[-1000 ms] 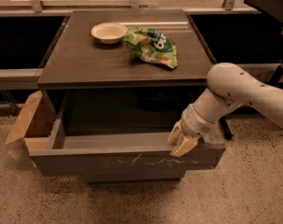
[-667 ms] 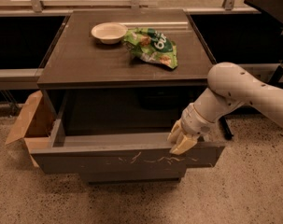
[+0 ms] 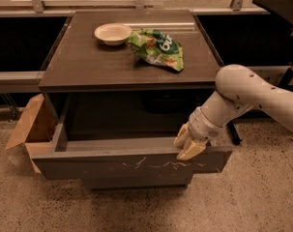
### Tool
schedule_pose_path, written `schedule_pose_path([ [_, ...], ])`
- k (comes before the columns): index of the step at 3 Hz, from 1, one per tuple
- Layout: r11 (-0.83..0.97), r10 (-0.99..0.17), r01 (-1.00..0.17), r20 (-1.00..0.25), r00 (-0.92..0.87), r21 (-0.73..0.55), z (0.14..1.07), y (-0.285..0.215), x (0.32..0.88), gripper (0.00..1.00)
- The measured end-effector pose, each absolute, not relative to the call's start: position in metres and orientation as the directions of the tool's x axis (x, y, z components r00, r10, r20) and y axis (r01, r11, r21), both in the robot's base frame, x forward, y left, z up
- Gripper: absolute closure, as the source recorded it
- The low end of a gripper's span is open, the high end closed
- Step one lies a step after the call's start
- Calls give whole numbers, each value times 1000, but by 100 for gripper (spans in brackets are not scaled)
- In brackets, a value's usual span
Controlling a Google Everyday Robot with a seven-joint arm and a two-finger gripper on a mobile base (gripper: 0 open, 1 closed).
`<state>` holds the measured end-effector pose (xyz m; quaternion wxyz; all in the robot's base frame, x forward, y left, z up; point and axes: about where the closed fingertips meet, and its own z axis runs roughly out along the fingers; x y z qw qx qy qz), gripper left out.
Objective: Open top drawer
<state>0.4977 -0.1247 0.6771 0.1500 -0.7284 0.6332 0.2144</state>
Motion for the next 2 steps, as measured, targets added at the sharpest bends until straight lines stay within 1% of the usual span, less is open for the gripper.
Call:
schedule_pose_path([
  [1,-163,-836,-986,-536,122,29,696,-132,497,0],
  [2,-159,-830,-987,-541,137,-6,723,-142,495,0],
])
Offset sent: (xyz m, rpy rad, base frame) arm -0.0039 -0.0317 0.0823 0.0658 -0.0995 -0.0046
